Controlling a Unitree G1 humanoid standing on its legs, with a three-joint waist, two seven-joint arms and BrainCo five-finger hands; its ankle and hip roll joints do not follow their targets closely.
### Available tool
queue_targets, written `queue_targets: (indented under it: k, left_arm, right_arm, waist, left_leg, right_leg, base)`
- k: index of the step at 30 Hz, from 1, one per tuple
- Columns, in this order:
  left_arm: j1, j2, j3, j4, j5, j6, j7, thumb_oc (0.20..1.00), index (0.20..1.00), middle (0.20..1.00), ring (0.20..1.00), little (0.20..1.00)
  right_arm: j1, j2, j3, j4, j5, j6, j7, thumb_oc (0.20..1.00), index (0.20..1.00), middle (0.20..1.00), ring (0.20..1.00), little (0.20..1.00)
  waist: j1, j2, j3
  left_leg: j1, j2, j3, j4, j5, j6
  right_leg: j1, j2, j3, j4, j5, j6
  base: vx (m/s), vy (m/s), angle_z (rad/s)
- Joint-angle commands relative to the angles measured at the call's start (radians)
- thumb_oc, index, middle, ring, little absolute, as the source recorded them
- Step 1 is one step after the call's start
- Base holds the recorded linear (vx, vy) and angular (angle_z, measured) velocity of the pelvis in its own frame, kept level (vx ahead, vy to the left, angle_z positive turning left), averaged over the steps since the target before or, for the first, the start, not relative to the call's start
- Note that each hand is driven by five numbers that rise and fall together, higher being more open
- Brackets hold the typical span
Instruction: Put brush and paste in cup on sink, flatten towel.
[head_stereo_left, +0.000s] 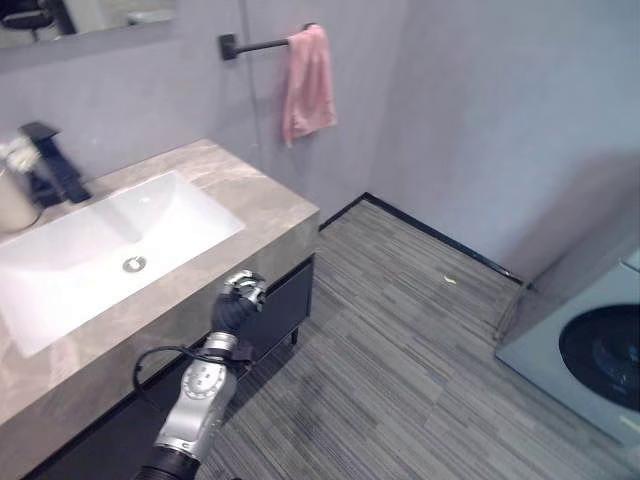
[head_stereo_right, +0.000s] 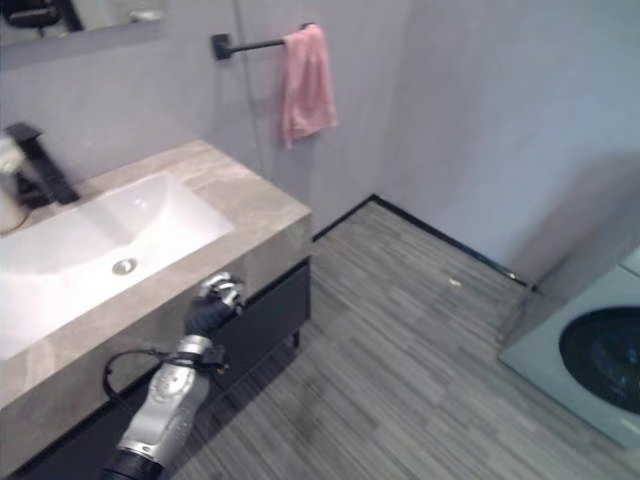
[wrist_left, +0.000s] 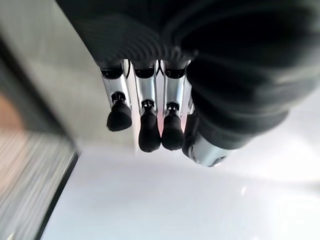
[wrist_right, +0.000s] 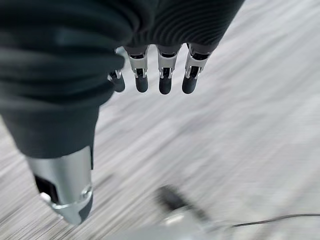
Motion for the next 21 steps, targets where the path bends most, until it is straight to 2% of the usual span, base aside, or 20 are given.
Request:
queue_targets:
  k: [1,3,5,6,7,9,12,13,15,16,18,19,20,21]
  left_arm:
    - [-0.031,0.095,0.033,-0.099,0.058,-0.017,-0.003,0.200,0.200,0.200,0.200,0.200]
    - [-0.039,0.094,0.011,-0.098,0.080,-0.020,-0.011,0.200,0.200,0.200,0.200,0.200]
    - [-0.036,0.092,-0.001,-0.068,0.102,-0.009,-0.005,0.200,0.200,0.200,0.200,0.200]
    - [-0.029,0.080,-0.012,-0.027,0.118,0.003,0.006,0.200,0.200,0.200,0.200,0.200]
    - [-0.031,0.059,-0.025,0.049,0.131,0.028,0.001,0.200,0.200,0.200,0.200,0.200]
    - [-0.035,0.047,-0.033,0.098,0.141,0.033,0.009,0.200,0.200,0.200,0.200,0.200]
    - [-0.043,0.019,-0.033,0.240,0.198,0.072,0.045,0.200,0.200,0.200,0.200,0.200]
    - [-0.040,0.006,-0.031,0.303,0.216,0.091,0.043,0.200,0.200,0.200,0.200,0.200]
    - [-0.043,-0.028,-0.031,0.446,0.224,0.118,0.038,0.200,0.200,0.200,0.200,0.200]
    - [-0.051,-0.035,-0.028,0.526,0.231,0.130,0.021,0.200,0.200,0.200,0.200,0.200]
    - [-0.075,-0.045,-0.037,0.657,0.273,0.141,0.001,0.200,0.200,0.200,0.200,0.200]
    - [-0.080,-0.049,-0.039,0.682,0.275,0.144,-0.001,0.209,0.209,0.209,0.209,0.209]
    - [-0.075,-0.054,-0.039,0.702,0.272,0.151,-0.010,0.831,0.831,0.831,0.831,0.831]
    - [-0.070,-0.060,-0.032,0.744,0.271,0.154,-0.019,1.000,1.000,1.000,1.000,1.000]
  right_arm:
    - [-0.123,0.019,0.019,-0.047,0.022,-0.040,-0.036,1.000,1.000,1.000,1.000,1.000]
    - [-0.132,-0.004,0.032,-0.087,0.011,-0.050,-0.026,1.000,1.000,1.000,1.000,1.000]
    - [-0.168,-0.039,0.059,-0.121,-0.001,-0.061,-0.023,1.000,1.000,1.000,1.000,1.000]
    - [-0.197,-0.054,0.077,-0.139,-0.002,-0.064,-0.026,1.000,1.000,1.000,1.000,1.000]
    - [-0.211,-0.062,0.083,-0.159,0.000,-0.067,-0.027,1.000,1.000,1.000,1.000,1.000]
    - [-0.213,-0.067,0.080,-0.160,0.006,-0.068,-0.030,1.000,1.000,1.000,1.000,1.000]
    - [-0.225,-0.077,0.069,-0.162,0.026,-0.068,-0.039,1.000,1.000,1.000,1.000,1.000]
    - [-0.236,-0.070,0.067,-0.160,0.037,-0.065,-0.038,1.000,1.000,1.000,1.000,1.000]
    - [-0.228,-0.053,0.061,-0.105,0.065,-0.060,-0.023,1.000,1.000,1.000,1.000,1.000]
    - [-0.234,-0.039,0.064,-0.015,0.064,-0.050,0.000,1.000,1.000,1.000,1.000,1.000]
    - [-0.240,-0.010,0.050,0.155,0.033,-0.019,0.030,1.000,1.000,1.000,1.000,1.000]
    - [-0.241,-0.005,0.046,0.177,0.035,-0.015,0.035,1.000,1.000,1.000,1.000,1.000]
    - [-0.236,-0.002,0.032,0.185,0.049,-0.016,0.046,1.000,1.000,1.000,1.000,1.000]
    - [-0.236,0.003,0.003,0.163,0.106,-0.028,0.060,1.000,1.000,1.000,1.000,1.000]
  waist:
    - [0.028,-0.069,0.042]
    - [0.033,-0.074,0.065]
    - [0.059,-0.077,0.081]
    - [0.082,-0.071,0.091]
    - [0.078,-0.064,0.086]
    - [0.076,-0.059,0.083]
    - [0.078,-0.044,0.084]
    - [0.069,-0.039,0.087]
    - [0.052,-0.020,0.070]
    - [0.043,-0.013,0.057]
    - [0.039,-0.005,0.054]
    - [0.041,-0.004,0.054]
    - [0.041,-0.006,0.051]
    - [0.038,-0.008,0.049]
  left_leg:
    - [0.014,-0.131,-0.055,0.041,-0.137,0.014]
    - [-0.021,-0.135,-0.139,0.105,-0.137,0.010]
    - [-0.045,-0.176,-0.314,0.179,-0.168,0.013]
    - [-0.056,-0.216,-0.445,0.213,-0.190,0.025]
    - [-0.066,-0.224,-0.472,0.210,-0.189,0.030]
    - [-0.067,-0.226,-0.478,0.192,-0.181,0.031]
    - [-0.107,-0.257,-0.551,0.173,-0.143,0.022]
    - [-0.093,-0.258,-0.553,0.174,-0.157,0.027]
    - [-0.026,-0.253,-0.524,0.130,-0.169,0.043]
    - [0.012,-0.257,-0.501,0.100,-0.177,0.052]
    - [0.032,-0.268,-0.471,0.087,-0.193,0.068]
    - [0.035,-0.271,-0.467,0.087,-0.198,0.072]
    - [0.046,-0.278,-0.457,0.085,-0.211,0.082]
    - [0.052,-0.282,-0.443,0.080,-0.218,0.088]
  right_leg:
    - [-0.068,-0.002,0.152,0.023,0.014,0.002]
    - [-0.063,0.012,0.186,0.002,0.025,-0.018]
    - [-0.067,0.028,0.262,0.004,0.024,-0.033]
    - [-0.060,0.045,0.333,0.010,0.021,-0.041]
    - [-0.051,0.051,0.376,0.010,0.021,-0.044]
    - [-0.050,0.053,0.389,0.011,0.021,-0.045]
    - [-0.047,0.063,0.437,0.033,0.018,-0.046]
    - [-0.049,0.072,0.458,0.047,0.007,-0.044]
    - [-0.036,0.082,0.496,0.058,0.001,-0.047]
    - [-0.034,0.079,0.514,0.066,0.001,-0.039]
    - [-0.034,0.057,0.523,0.083,-0.007,-0.023]
    - [-0.033,0.052,0.522,0.085,-0.007,-0.020]
    - [-0.037,0.044,0.532,0.094,-0.007,-0.009]
    - [-0.050,0.036,0.543,0.107,0.000,0.004]
  base:
    - [0.01,-0.201,-0.62]
    - [-0.05,-0.209,-0.39]
    - [0.00,-0.172,-0.87]
    - [0.10,-0.116,-2.24]
    - [0.11,-0.072,-2.32]
    - [0.07,0.017,-0.99]
    - [0.14,0.060,-0.13]
    - [0.12,0.056,-0.75]
    - [0.19,0.198,-0.98]
    - [0.22,0.320,-0.81]
    - [0.15,0.293,-0.71]
    - [0.12,0.246,-0.33]
    - [0.11,0.239,-0.24]
    - [0.11,0.296,-0.30]
